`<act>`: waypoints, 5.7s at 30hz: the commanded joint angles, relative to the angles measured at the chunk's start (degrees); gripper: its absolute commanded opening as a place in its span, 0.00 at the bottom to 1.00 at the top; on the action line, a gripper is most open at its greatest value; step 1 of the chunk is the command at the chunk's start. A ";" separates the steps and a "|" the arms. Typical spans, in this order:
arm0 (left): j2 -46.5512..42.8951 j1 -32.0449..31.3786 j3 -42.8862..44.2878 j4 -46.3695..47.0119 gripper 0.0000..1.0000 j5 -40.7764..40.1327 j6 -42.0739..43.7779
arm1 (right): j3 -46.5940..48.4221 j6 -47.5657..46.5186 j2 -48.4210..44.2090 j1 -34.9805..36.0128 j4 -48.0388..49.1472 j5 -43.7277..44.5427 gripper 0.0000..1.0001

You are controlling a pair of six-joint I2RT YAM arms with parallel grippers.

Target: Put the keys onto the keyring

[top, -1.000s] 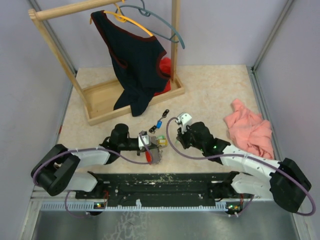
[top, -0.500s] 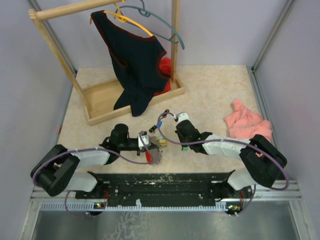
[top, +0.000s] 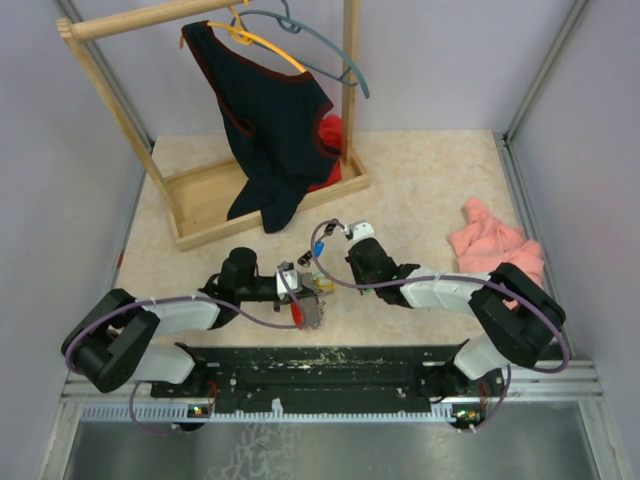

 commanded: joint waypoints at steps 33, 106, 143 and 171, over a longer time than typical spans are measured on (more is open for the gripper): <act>0.26 -0.17 0.77 0.22 0.01 0.11 0.01 | 30.69 -8.21 17.73 -17.86 -40.74 -36.19 0.30; 0.97 -0.16 0.77 0.53 0.01 0.39 1.17 | -10.40 -41.71 -10.27 -5.68 24.99 -51.78 0.00; 3.60 -0.16 2.31 -1.62 0.01 2.93 4.27 | -13.44 -53.66 -2.86 -0.14 37.22 -52.61 0.00; 3.23 -0.20 2.09 -1.36 0.01 2.88 4.13 | -12.31 -51.83 -1.81 -0.05 36.61 -55.89 0.00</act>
